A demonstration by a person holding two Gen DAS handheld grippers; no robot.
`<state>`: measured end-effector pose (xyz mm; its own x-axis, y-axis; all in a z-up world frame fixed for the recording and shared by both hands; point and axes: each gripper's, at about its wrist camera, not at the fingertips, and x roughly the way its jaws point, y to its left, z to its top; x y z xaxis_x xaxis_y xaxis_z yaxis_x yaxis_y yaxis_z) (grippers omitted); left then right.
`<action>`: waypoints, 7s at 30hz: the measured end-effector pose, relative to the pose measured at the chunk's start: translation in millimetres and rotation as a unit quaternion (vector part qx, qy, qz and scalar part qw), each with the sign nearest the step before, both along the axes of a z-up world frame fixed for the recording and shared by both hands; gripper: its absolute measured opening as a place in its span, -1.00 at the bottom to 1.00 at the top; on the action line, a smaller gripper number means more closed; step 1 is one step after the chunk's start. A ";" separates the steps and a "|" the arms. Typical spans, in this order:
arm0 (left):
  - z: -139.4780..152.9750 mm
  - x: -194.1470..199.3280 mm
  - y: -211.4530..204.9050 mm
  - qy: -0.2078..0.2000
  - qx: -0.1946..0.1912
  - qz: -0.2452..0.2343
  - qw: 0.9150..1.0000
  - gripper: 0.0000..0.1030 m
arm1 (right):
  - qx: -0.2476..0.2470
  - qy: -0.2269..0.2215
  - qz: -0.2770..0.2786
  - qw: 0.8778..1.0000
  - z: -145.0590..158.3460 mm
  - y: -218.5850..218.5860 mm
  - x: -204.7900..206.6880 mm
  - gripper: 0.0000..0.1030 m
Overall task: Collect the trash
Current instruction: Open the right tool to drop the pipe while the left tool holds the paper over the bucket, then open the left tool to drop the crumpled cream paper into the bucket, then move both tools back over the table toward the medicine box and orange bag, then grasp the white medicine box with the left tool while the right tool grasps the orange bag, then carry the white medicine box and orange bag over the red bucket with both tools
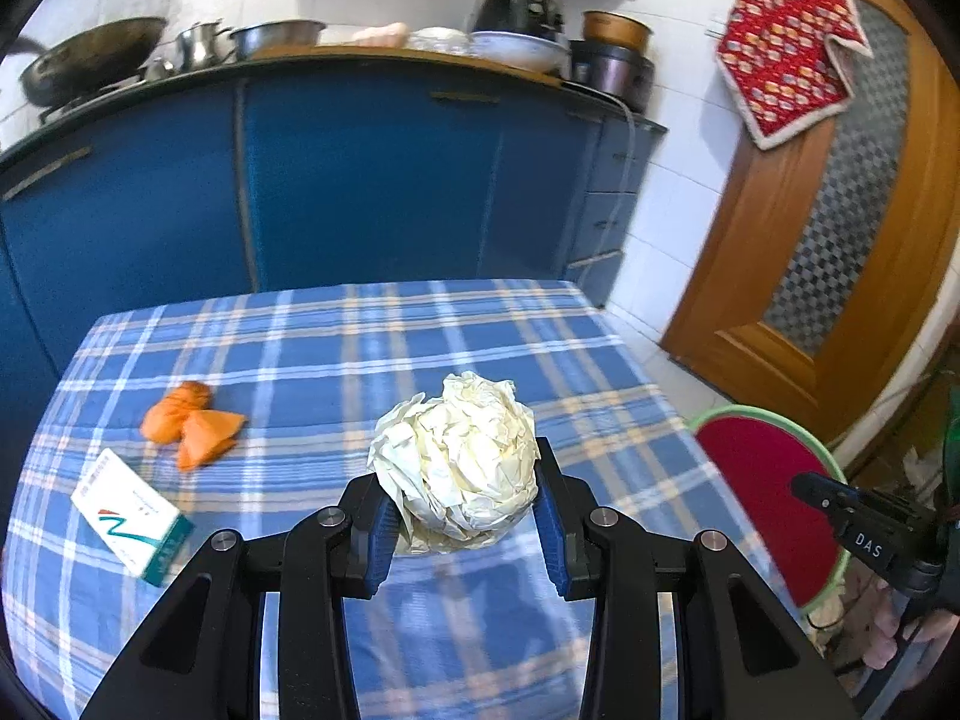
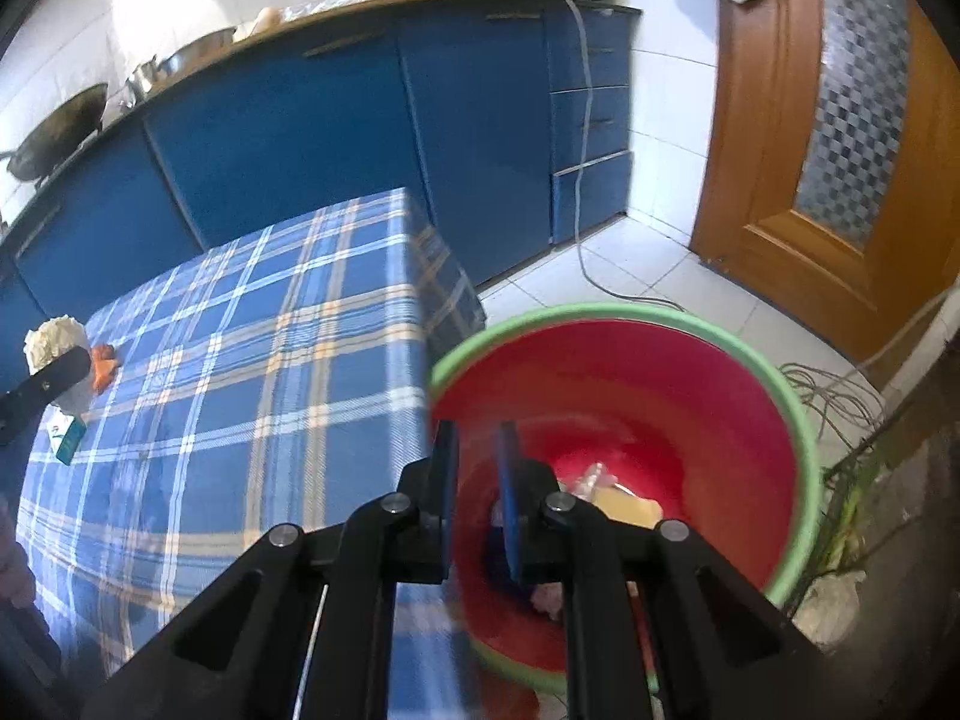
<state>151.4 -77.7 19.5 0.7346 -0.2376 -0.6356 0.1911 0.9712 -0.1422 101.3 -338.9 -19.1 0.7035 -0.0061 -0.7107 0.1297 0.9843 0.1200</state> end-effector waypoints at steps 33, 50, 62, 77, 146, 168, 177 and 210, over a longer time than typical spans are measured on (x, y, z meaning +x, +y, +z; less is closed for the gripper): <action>-30.2 -26.3 -199.6 0.038 -0.001 -0.242 0.970 0.10 | 0.074 -0.038 -0.128 0.988 -0.3 -92.8 -107.0 -0.05; -12.9 -26.3 -142.0 0.028 -0.008 -0.157 0.987 0.16 | 0.091 -0.047 -0.107 0.989 2.2 -77.6 -108.2 0.23; -0.4 -29.6 -50.3 0.018 0.008 -0.043 0.999 0.16 | 0.100 -0.047 -0.051 0.993 6.3 -29.3 -96.6 0.43; -13.2 -19.7 77.6 0.041 0.005 0.152 0.987 0.31 | 0.090 -0.028 -0.009 0.995 -1.1 24.9 -81.3 0.62; -44.1 -6.3 216.2 0.024 0.053 0.257 0.965 0.08 | 0.050 -0.025 0.175 0.983 26.9 220.2 21.0 0.97; -60.9 -6.5 259.7 0.031 -0.010 0.293 0.956 0.06 | -0.007 0.024 0.247 0.969 -25.0 372.0 134.2 0.91; -62.3 -7.4 262.0 0.032 -0.018 0.293 0.956 0.06 | -0.020 0.032 0.226 0.973 -35.5 383.3 147.1 -0.01; -43.3 -19.6 222.1 0.019 -0.023 0.237 0.971 0.02 | 0.045 -0.021 0.157 0.986 13.7 222.0 5.5 -0.36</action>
